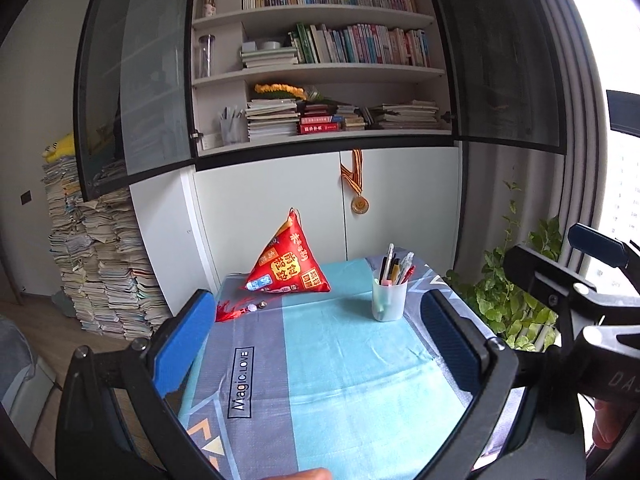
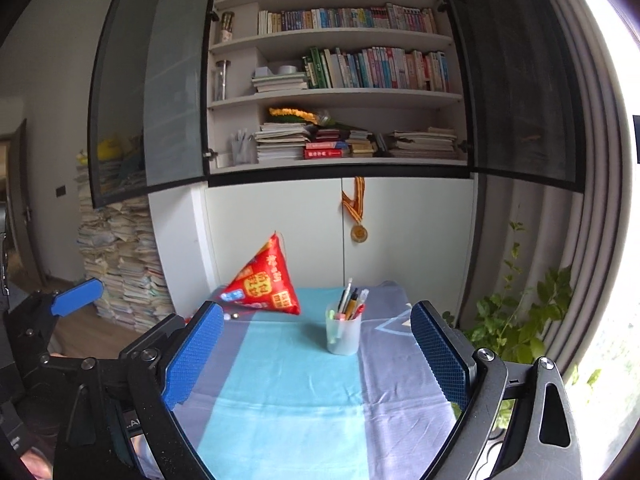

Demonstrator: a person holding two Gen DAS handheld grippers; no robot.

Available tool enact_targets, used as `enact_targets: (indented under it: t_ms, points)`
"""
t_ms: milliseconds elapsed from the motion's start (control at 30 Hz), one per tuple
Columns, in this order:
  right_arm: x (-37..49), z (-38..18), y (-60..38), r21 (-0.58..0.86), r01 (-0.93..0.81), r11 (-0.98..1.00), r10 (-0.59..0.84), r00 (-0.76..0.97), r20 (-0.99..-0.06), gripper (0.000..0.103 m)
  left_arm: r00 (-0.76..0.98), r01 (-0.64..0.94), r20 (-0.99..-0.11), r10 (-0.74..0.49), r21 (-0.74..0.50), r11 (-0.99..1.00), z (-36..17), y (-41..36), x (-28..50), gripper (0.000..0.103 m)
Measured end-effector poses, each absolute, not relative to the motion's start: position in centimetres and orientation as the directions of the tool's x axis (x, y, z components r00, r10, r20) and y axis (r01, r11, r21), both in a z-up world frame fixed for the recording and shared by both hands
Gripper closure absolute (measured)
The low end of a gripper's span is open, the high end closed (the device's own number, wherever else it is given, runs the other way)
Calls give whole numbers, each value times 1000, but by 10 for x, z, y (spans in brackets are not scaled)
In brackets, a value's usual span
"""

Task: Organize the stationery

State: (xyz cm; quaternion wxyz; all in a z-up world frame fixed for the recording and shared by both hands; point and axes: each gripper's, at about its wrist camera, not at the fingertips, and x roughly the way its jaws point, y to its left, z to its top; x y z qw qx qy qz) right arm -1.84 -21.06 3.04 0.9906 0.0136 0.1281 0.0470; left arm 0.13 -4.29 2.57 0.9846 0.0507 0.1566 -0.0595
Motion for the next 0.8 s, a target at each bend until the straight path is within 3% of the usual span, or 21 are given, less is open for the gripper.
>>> enact_targets:
  t_ms: [333,800]
  points:
    - [-42,38,-222,88,-51,995,68,978,-196,8,952,116,-290,-93,61,991,30,-38,-13,1]
    - [-46,35,-221,92,-57,994,74,977,-200,8,954,112,-286,-93,53,992,29,-33,-16,1]
